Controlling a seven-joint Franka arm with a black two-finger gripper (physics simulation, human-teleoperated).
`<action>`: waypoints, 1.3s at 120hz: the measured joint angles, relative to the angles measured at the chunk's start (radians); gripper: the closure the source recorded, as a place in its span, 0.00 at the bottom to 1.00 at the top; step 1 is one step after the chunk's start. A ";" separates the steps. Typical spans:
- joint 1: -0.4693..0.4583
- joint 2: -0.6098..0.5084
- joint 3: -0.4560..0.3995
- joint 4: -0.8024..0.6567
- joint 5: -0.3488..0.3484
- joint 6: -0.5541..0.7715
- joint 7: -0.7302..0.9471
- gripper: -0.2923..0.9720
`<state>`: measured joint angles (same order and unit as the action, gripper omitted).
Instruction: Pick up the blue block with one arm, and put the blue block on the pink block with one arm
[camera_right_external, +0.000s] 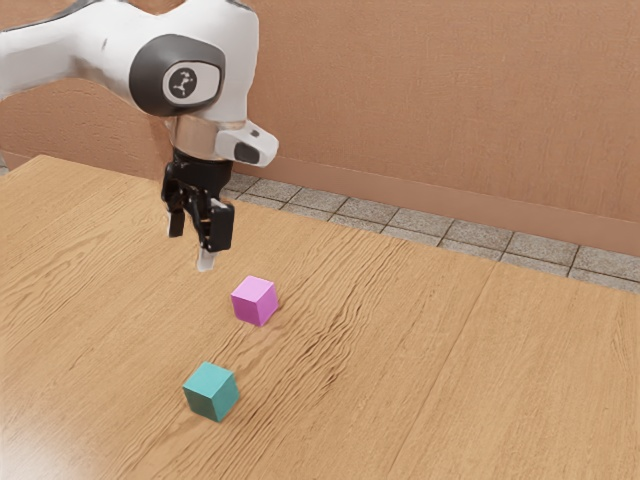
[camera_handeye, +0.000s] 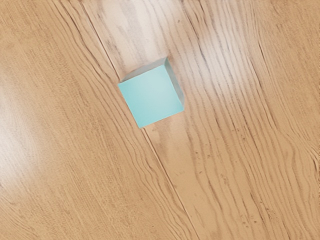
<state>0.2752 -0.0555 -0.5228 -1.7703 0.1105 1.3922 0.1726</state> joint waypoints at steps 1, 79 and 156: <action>0.001 0.001 -0.002 -0.004 -0.001 0.004 -0.002 0.23; 0.129 -0.067 -0.019 -0.577 -0.084 0.587 -0.161 0.23; 0.176 0.117 -0.014 -0.596 -0.071 0.744 -0.233 0.23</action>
<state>0.4511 0.0614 -0.5365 -2.3666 0.0391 2.1365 -0.0606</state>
